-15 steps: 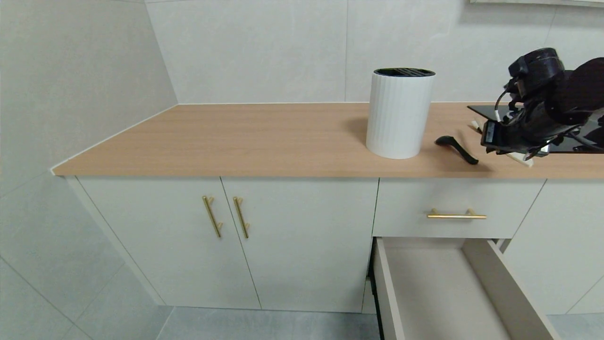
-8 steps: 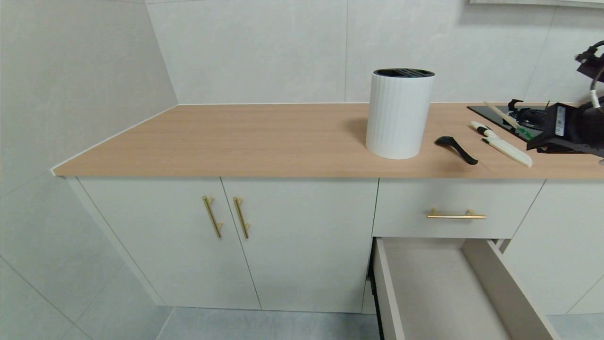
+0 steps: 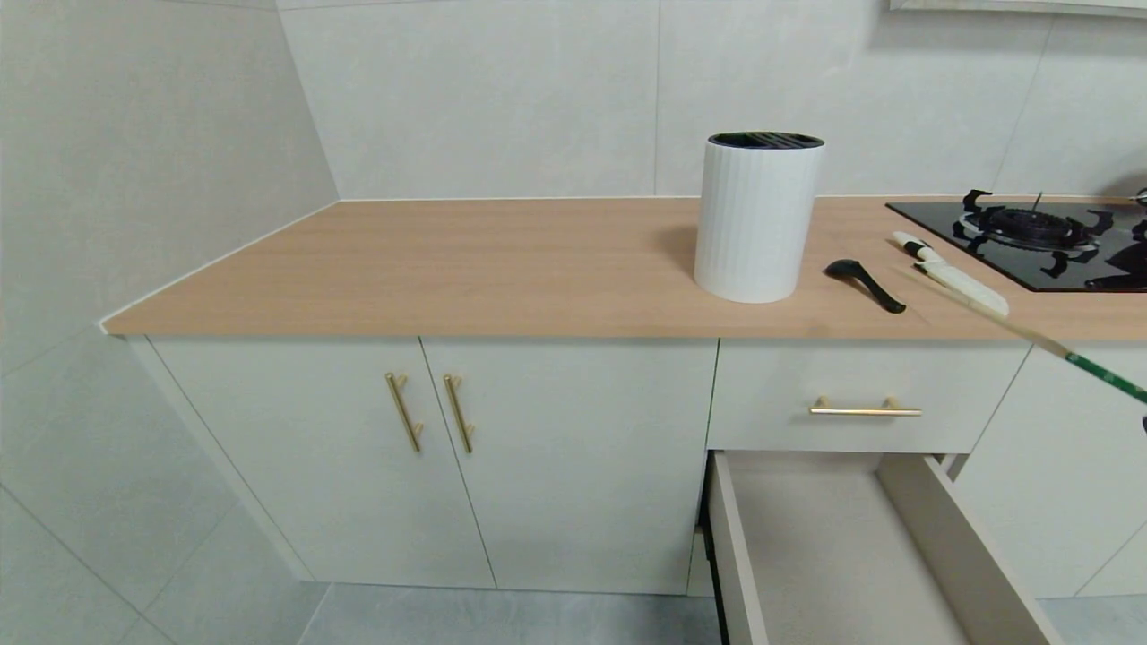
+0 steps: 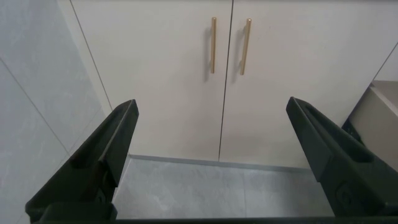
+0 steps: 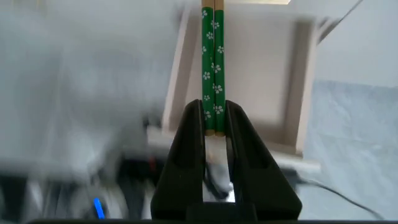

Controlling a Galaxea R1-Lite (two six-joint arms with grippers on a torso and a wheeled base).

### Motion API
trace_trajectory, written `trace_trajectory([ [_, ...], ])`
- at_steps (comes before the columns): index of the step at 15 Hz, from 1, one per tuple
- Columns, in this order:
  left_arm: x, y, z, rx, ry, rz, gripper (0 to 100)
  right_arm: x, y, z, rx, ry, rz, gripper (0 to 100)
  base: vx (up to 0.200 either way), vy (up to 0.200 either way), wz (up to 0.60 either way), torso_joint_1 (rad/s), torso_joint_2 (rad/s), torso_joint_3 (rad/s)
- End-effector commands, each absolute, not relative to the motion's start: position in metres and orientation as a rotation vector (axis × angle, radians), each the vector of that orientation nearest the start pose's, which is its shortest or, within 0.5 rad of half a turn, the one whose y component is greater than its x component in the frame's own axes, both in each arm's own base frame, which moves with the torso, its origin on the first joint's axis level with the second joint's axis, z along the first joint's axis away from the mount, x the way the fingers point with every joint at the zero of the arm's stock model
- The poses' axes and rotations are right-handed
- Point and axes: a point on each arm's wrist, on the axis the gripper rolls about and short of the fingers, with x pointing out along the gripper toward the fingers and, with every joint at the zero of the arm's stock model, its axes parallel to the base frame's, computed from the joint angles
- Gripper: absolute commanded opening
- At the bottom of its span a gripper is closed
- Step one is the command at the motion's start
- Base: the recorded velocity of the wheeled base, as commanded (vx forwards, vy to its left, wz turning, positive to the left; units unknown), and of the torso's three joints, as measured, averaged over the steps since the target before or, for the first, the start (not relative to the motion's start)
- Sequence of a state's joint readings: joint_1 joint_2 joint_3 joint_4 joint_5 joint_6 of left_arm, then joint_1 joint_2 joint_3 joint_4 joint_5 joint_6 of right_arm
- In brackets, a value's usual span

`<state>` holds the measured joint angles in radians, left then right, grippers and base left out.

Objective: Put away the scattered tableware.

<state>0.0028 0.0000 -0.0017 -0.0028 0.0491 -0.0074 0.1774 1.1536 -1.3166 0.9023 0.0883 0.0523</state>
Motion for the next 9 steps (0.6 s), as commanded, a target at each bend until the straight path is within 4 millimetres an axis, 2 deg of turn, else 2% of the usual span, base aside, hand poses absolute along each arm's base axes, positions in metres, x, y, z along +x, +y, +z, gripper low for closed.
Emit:
trace_trajectory([
  [1, -0.023, 0.001, 0.076, -0.008, -0.005, 0.052, 100, 0.091, 0.023, 0.299, -0.022, 0.776, 0.291, 0, 0.000, 0.000, 0.00, 0.000, 0.00, 0.000],
  [4, -0.023, 0.001, 0.076, -0.008, -0.005, 0.052, 100, 0.117, 0.038, 0.272, -0.085, 1.026, 0.324, 0, 0.000, 0.000, 0.00, 0.000, 0.00, 0.000],
  [5, -0.023, 0.001, 0.076, -0.008, -0.005, 0.052, 100, 0.121, 0.039, 0.269, -0.088, 1.046, 0.324, 0, 0.000, 0.000, 0.00, 0.000, 0.00, 0.000],
  [6, -0.023, 0.001, 0.076, -0.008, -0.005, 0.054, 100, 0.146, 0.047, 0.249, -0.100, 1.173, 0.313, 0, 0.000, 0.000, 0.00, 0.000, 0.00, 0.000],
  [9, -0.023, 0.001, 0.076, -0.008, -0.005, 0.052, 100, 0.180, 0.057, 0.219, -0.113, 1.338, 0.294, 0, 0.000, 0.000, 0.00, 0.000, 0.00, 0.000],
])
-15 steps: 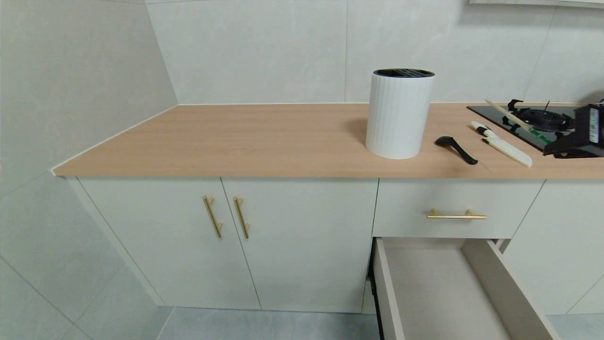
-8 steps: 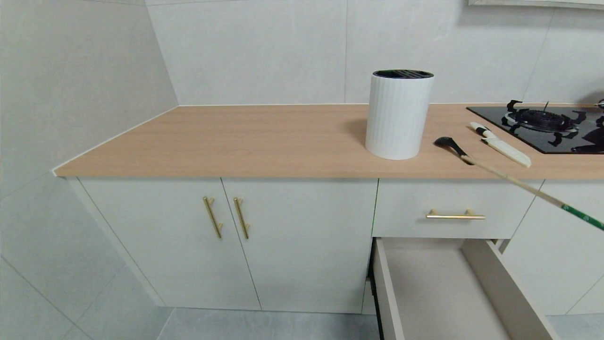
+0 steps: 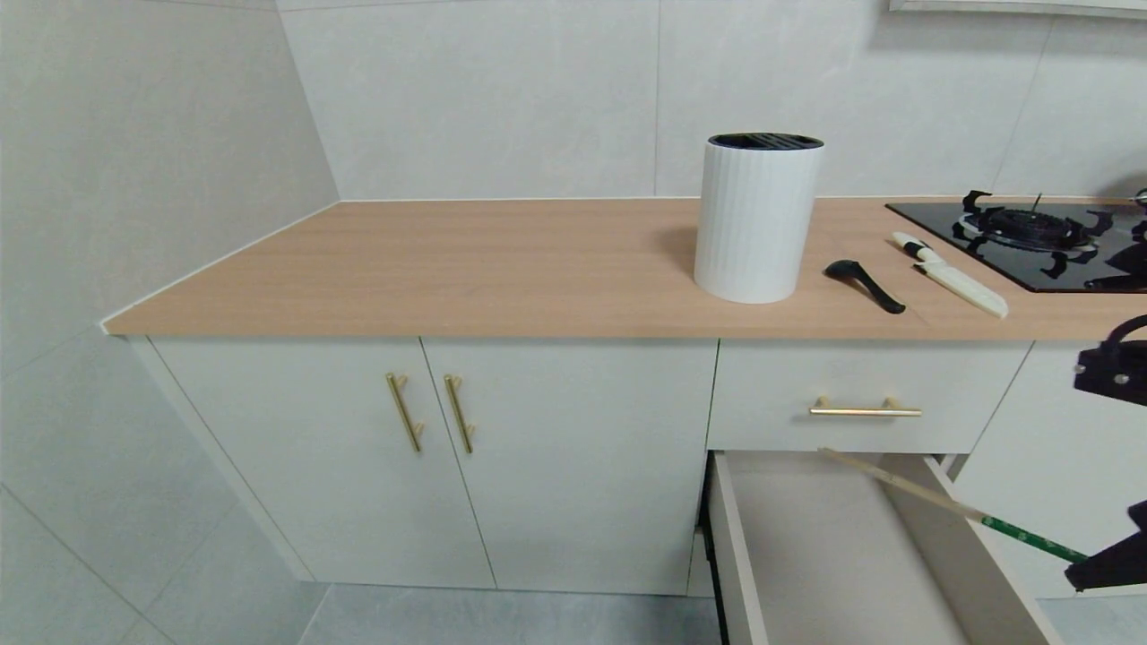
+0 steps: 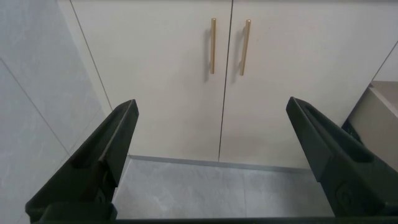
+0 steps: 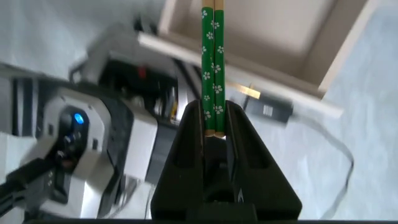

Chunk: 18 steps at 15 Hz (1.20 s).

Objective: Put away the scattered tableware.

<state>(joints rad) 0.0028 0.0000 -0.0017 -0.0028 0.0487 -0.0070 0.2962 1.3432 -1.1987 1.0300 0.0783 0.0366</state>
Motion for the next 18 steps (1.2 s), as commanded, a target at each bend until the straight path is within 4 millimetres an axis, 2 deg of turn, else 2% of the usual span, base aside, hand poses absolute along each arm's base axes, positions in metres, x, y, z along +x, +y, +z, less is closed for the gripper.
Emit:
trace_trajectory([
  [1, -0.023, 0.001, 0.076, -0.008, -0.005, 0.052, 100, 0.188, 0.060, 0.211, -0.117, 1.379, 0.288, 0, 0.000, 0.000, 0.00, 0.000, 0.00, 0.000],
  [3, -0.023, 0.001, 0.076, -0.008, -0.005, 0.052, 100, 0.209, 0.063, 0.193, -0.101, 1.436, 0.260, 0, 0.000, 0.000, 0.00, 0.000, 0.00, 0.000],
  [5, -0.023, 0.001, 0.076, -0.008, -0.005, 0.052, 100, 0.219, 0.062, 0.184, -0.083, 1.431, 0.242, 0, 0.000, 0.000, 0.00, 0.000, 0.00, 0.000],
  [10, -0.023, 0.001, 0.076, -0.008, -0.005, 0.052, 100, 0.266, 0.073, 0.134, 0.029, 1.419, 0.134, 0, 0.000, 0.000, 0.00, 0.000, 0.00, 0.000],
  [12, -0.023, 0.001, 0.076, -0.008, -0.005, 0.052, 100, 0.277, 0.075, 0.118, -0.003, 1.433, 0.074, 0, 0.000, 0.000, 0.00, 0.000, 0.00, 0.000],
  [15, -0.023, 0.001, 0.076, -0.008, -0.005, 0.052, 100, 0.286, 0.077, 0.108, 0.005, 1.417, 0.055, 0, 0.000, 0.000, 0.00, -0.080, 0.28, 0.199],
  [18, -0.023, 0.001, 0.076, -0.008, -0.005, 0.052, 100, 0.290, 0.078, 0.107, 0.015, 1.382, 0.059, 0, 0.000, 0.000, 0.00, -0.116, 0.43, 0.310],
])
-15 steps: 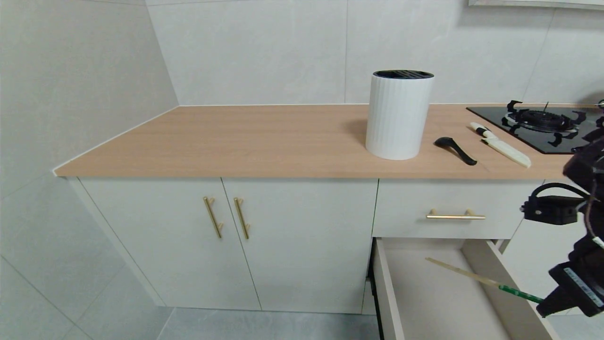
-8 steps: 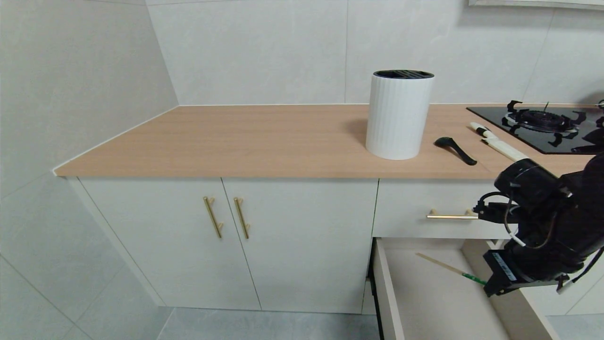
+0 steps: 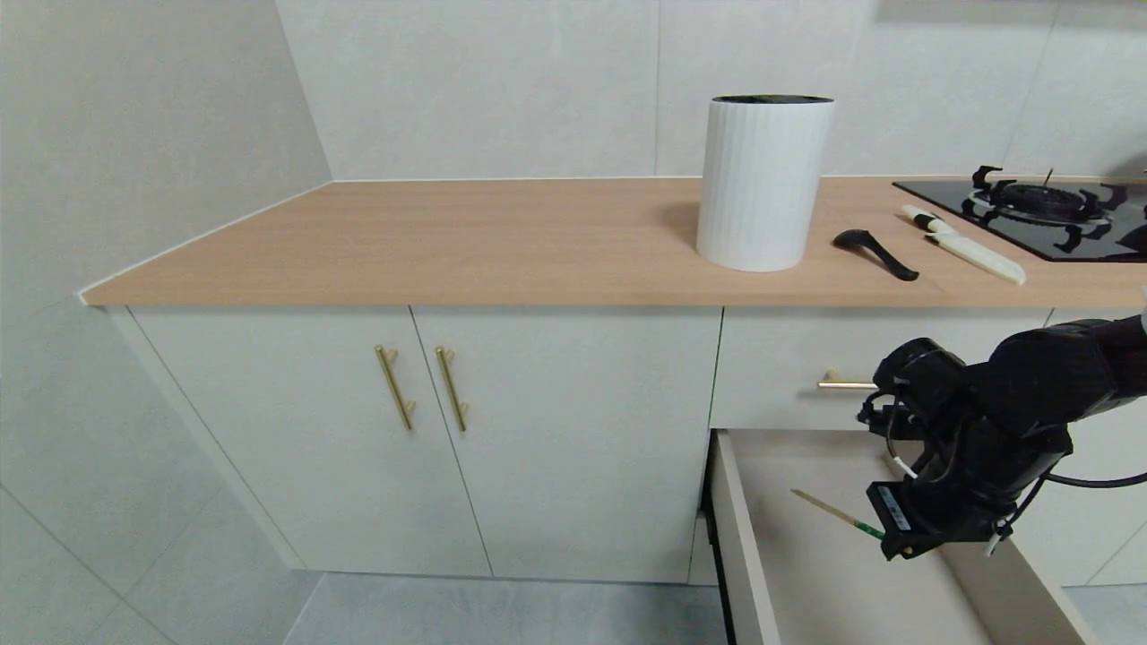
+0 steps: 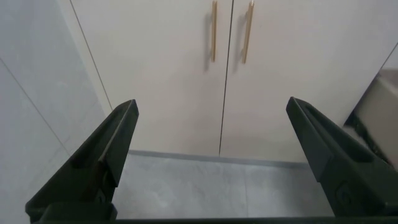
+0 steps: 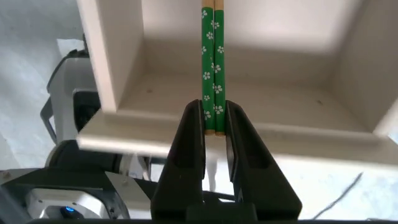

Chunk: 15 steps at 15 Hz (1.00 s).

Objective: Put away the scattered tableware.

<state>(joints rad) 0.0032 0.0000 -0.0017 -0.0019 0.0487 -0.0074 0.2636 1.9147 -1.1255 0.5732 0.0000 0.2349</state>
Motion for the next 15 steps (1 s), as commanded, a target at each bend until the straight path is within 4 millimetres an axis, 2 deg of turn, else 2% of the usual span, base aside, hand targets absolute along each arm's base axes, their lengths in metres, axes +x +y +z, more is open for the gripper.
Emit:
trace_trajectory([
  [1, -0.023, 0.001, 0.076, -0.008, -0.005, 0.052, 100, 0.292, 0.079, 0.107, 0.022, 1.368, 0.057, 0, 0.000, 0.000, 0.00, -0.105, 0.45, 0.344],
  [6, -0.023, 0.001, 0.076, -0.008, -0.005, 0.052, 100, 0.298, 0.081, 0.105, 0.033, 1.322, 0.065, 0, 0.000, 0.000, 0.00, -0.068, 0.45, 0.370],
  [10, -0.023, 0.001, 0.076, -0.008, -0.005, 0.054, 100, 0.307, 0.083, 0.103, 0.046, 1.260, 0.076, 0, 0.000, 0.000, 0.00, -0.013, 0.14, 0.125],
  [12, -0.023, 0.001, 0.076, -0.008, -0.005, 0.052, 100, 0.313, 0.085, 0.094, 0.045, 1.258, 0.077, 0, 0.000, 0.000, 0.00, 0.000, 0.00, 0.000],
  [13, -0.023, 0.001, 0.076, -0.008, -0.005, 0.052, 100, 0.320, 0.089, 0.076, 0.028, 1.261, 0.067, 0, 0.000, 0.000, 0.00, 0.000, 0.00, 0.000],
  [14, -0.023, 0.001, 0.076, -0.008, -0.005, 0.052, 100, 0.320, 0.089, 0.076, 0.028, 1.261, 0.067, 0, 0.000, 0.000, 0.00, 0.000, 0.00, 0.000],
  [15, -0.023, 0.001, 0.076, -0.008, -0.005, 0.054, 100, 0.329, 0.091, 0.052, 0.001, 1.249, 0.030, 0, 0.000, 0.000, 0.00, 0.000, 0.00, 0.000],
])
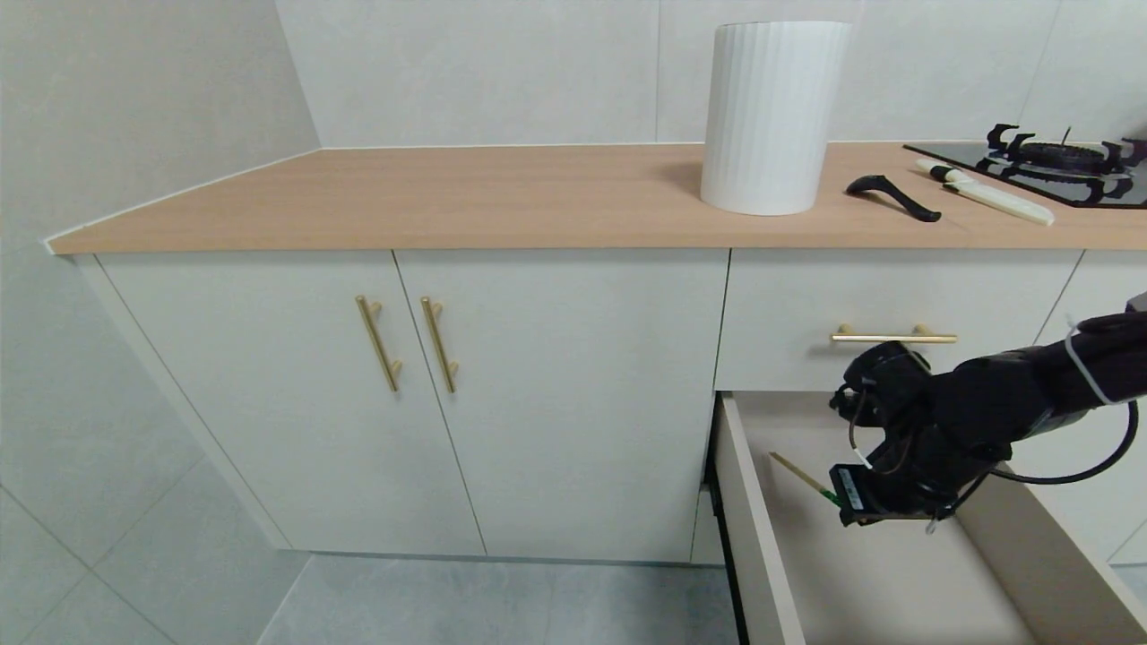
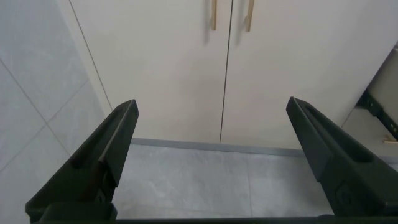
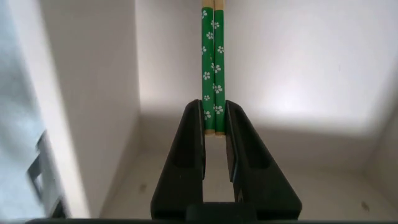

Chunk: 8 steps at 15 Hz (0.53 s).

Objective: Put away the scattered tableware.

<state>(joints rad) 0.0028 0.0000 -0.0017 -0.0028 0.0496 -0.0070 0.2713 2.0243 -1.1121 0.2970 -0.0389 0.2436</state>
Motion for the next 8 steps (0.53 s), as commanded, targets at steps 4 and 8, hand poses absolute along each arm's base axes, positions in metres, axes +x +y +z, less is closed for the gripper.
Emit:
trace_trajectory([
  [4, -0.023, 0.001, 0.076, -0.008, -0.005, 0.052, 100, 0.337, 0.093, 0.016, 0.012, 1.175, 0.036, 0, 0.000, 0.000, 0.00, 0.000, 0.00, 0.000],
  [8, -0.023, 0.001, 0.076, -0.008, -0.005, 0.052, 100, 0.339, 0.093, -0.008, -0.027, 1.212, -0.006, 0, 0.000, 0.000, 0.00, 0.000, 0.00, 0.000],
])
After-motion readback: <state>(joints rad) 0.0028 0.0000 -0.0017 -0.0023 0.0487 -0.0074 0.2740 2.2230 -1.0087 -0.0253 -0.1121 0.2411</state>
